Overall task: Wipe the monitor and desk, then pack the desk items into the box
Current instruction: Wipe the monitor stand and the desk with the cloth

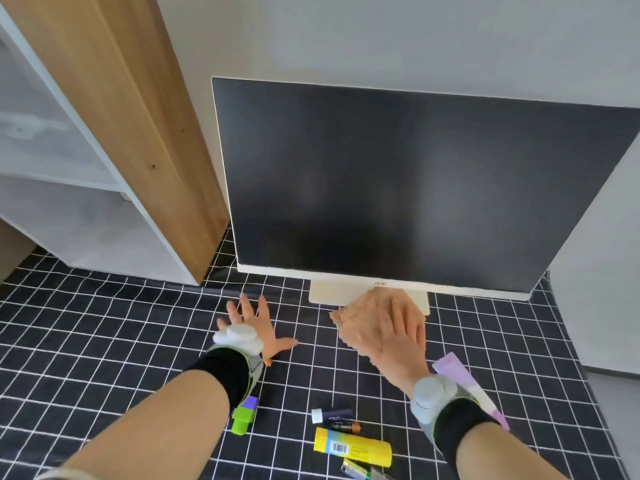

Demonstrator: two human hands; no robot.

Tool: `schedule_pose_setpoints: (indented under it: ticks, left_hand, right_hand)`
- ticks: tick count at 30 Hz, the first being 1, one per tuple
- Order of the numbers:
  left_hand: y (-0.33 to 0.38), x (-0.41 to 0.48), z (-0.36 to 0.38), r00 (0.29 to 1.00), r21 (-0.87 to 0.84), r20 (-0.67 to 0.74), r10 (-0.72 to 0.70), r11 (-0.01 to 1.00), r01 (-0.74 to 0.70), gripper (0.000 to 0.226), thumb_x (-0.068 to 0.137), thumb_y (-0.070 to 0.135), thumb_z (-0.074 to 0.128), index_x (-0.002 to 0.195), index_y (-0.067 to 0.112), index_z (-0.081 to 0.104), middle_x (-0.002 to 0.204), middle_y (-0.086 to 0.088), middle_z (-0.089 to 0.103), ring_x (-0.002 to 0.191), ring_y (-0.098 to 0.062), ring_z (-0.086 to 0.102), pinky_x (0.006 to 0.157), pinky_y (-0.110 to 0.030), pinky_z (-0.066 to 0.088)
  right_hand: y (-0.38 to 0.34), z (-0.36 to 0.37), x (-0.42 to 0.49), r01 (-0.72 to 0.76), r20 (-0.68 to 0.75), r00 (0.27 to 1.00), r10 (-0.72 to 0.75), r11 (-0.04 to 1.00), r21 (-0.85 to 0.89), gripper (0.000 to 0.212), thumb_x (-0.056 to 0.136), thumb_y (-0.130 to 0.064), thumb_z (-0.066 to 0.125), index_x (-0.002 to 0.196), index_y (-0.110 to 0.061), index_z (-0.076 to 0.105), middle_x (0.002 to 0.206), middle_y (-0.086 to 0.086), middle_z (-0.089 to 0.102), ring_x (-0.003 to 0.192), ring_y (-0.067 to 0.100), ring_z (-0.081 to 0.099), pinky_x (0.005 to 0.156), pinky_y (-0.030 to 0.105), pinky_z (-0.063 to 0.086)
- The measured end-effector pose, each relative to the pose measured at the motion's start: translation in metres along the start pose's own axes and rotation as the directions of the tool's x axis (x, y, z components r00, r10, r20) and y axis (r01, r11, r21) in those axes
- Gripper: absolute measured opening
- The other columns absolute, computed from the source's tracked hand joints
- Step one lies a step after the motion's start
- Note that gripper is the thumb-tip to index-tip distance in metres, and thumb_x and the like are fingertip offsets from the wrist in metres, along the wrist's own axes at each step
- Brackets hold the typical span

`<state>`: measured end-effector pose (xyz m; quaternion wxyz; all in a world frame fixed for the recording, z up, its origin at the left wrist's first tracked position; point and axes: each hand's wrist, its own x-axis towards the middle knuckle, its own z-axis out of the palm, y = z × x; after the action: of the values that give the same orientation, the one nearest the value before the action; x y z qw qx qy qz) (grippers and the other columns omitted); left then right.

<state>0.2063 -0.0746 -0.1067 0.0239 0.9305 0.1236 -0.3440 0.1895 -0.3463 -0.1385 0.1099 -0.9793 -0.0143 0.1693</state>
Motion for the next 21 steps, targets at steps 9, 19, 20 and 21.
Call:
schedule_pose_setpoints:
  ticks: [9,19,20,21]
  left_hand:
    - [-0.01,0.012,-0.005,0.995,0.191,0.08,0.06,0.979,-0.074,0.143,0.053,0.076,0.072,0.152,0.01,-0.007,0.158,-0.027,0.004,0.138,-0.05,0.027,0.109,-0.051,0.038]
    - [-0.03,0.016,-0.021,0.977,0.251,0.099,0.186,0.946,-0.206,0.127,0.059,0.08,0.062,0.154,0.019,0.004,0.16,-0.019,0.01,0.117,-0.032,0.059,0.093,-0.037,0.052]
    - [-0.03,0.015,-0.021,0.977,0.258,0.093,0.192,0.943,-0.21,0.125,0.061,0.079,0.061,0.154,0.019,0.004,0.16,-0.019,0.01,0.117,-0.031,0.059,0.092,-0.037,0.052]
    - [-0.029,0.013,-0.021,0.977,0.265,0.087,0.193,0.941,-0.21,0.123,0.062,0.079,0.061,0.154,0.019,0.004,0.16,-0.019,0.01,0.117,-0.031,0.059,0.092,-0.037,0.053]
  right_hand:
    - [0.009,-0.001,0.051,-0.019,-0.127,0.992,-0.001,0.988,-0.156,0.094,0.08,-0.064,-0.017,0.153,-0.013,0.012,0.159,0.011,0.019,0.147,0.03,0.015,0.123,0.041,0.007]
    - [0.022,-0.011,0.059,-0.057,-0.202,0.979,0.039,0.995,-0.083,0.069,0.096,-0.052,0.007,0.134,-0.011,0.047,0.136,0.009,0.053,0.129,0.028,0.045,0.116,0.038,0.027]
    - [0.025,-0.017,0.062,-0.095,-0.216,0.974,0.075,0.992,-0.086,0.067,0.097,-0.051,0.008,0.128,-0.011,0.052,0.13,0.009,0.059,0.123,0.029,0.05,0.113,0.039,0.03]
    - [0.031,-0.022,0.066,-0.125,-0.24,0.965,0.103,0.989,-0.077,0.068,0.097,-0.051,0.007,0.121,-0.011,0.057,0.122,0.009,0.064,0.117,0.03,0.055,0.109,0.04,0.035]
